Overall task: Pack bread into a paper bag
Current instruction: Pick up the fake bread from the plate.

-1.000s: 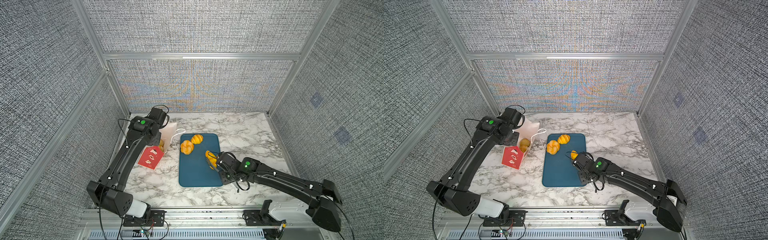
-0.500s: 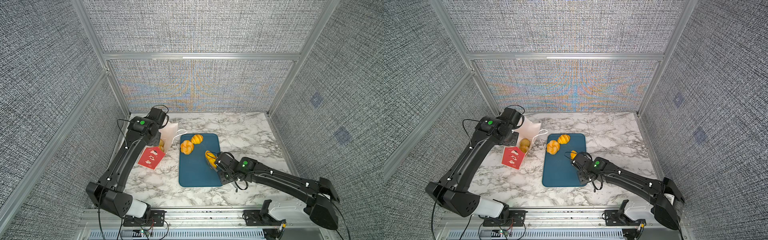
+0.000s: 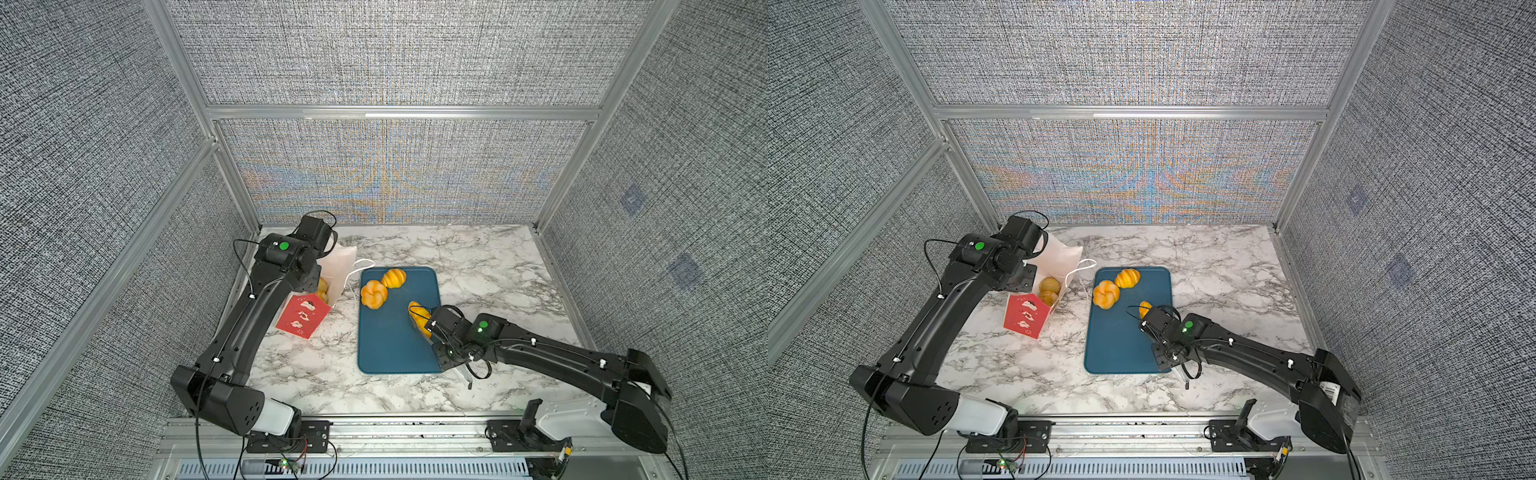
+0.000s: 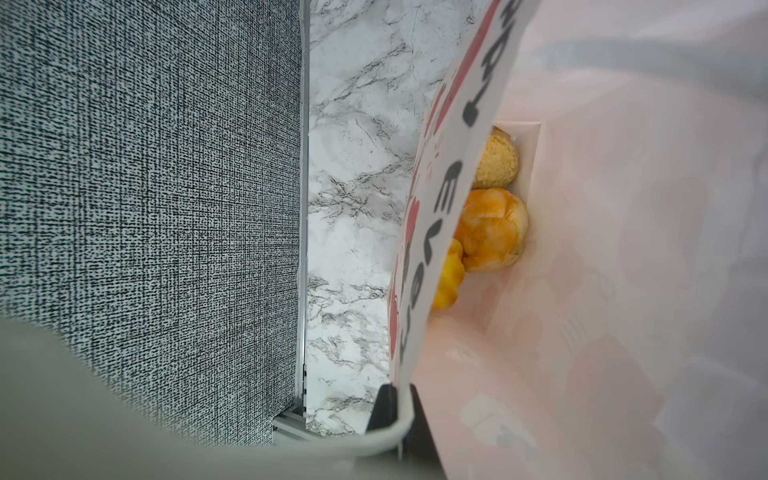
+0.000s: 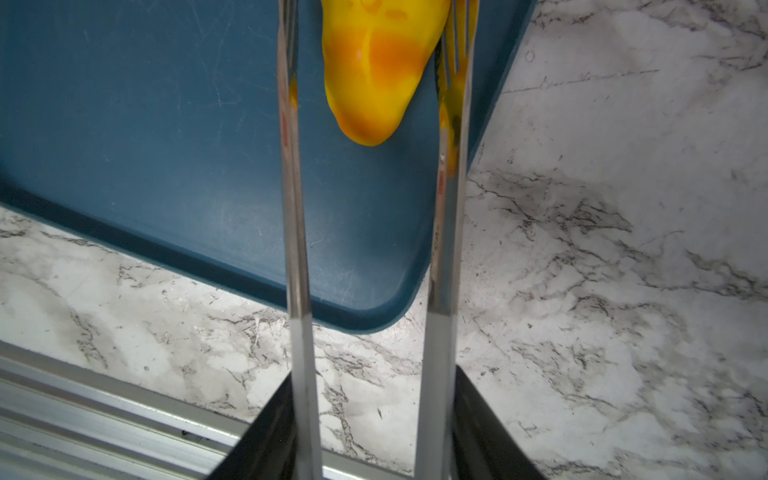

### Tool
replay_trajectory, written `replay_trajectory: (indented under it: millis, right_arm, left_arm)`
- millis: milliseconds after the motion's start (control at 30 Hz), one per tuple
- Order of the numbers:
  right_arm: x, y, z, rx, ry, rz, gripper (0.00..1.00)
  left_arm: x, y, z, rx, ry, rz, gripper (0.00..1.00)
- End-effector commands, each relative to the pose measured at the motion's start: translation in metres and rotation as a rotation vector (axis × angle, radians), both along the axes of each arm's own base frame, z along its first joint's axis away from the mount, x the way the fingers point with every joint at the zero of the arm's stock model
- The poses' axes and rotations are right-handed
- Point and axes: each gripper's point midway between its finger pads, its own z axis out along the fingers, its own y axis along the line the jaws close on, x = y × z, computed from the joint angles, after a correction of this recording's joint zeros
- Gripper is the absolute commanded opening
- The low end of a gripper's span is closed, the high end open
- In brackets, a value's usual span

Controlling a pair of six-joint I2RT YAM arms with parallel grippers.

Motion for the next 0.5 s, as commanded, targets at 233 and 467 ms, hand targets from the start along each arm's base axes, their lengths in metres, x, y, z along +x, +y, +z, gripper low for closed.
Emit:
replay_trajectory:
  millis: [233,467]
  right_arm:
    - [0.0011,0.0025,0.0002,0.007,-0.003,-0.002,0.43]
    - [0.0028,0.0001,0.0053,0.004,-0.018,-0.007,0.40]
  left_arm:
    - [0.0020,0.0032,0.0049,0.013,-0.025,0.013,0.02]
    - [0.0029,0.0024,0.0048,0.010,-0.026,0.013,0.02]
